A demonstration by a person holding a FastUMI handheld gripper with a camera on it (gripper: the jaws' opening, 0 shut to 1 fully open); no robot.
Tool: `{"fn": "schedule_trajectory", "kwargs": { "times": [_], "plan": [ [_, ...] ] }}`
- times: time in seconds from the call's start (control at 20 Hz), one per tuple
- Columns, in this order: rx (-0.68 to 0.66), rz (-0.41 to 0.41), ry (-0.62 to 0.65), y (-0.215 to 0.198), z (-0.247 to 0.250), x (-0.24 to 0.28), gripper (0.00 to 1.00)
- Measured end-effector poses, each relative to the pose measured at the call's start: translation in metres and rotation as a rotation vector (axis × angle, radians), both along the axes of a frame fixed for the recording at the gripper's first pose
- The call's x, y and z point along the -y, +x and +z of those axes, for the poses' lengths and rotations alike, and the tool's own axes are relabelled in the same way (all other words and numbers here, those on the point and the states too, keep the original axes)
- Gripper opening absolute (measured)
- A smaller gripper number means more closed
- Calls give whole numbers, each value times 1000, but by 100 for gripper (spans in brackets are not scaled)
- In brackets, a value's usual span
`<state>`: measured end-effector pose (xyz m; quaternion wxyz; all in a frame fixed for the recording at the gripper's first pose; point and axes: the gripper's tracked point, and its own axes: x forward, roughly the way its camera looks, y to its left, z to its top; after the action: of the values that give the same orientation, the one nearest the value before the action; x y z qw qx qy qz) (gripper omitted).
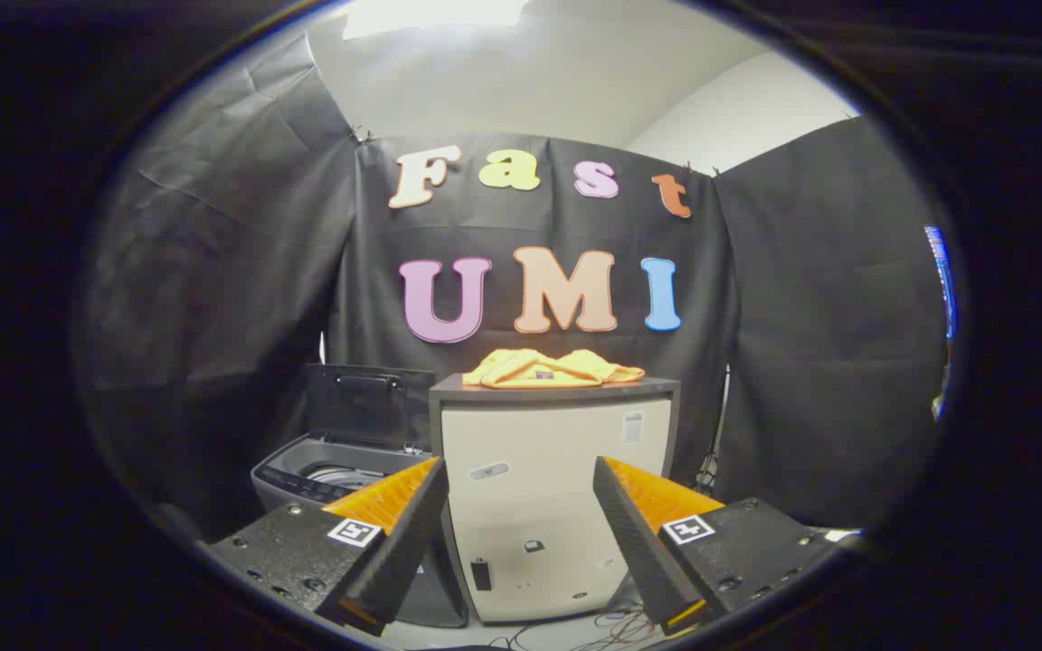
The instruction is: Put the clothes into the washing machine and then close the washing machine lid.
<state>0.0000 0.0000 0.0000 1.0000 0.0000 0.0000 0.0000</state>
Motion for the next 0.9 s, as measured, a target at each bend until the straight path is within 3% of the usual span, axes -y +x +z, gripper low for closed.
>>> {"fn": "schedule_trajectory", "kwargs": {
  "times": [0.3, 0.9],
  "plan": [
    [-14, -6, 68, -1, 1, 2, 96],
    [-43, -13, 68, 6, -2, -6, 94]
  ]
}}
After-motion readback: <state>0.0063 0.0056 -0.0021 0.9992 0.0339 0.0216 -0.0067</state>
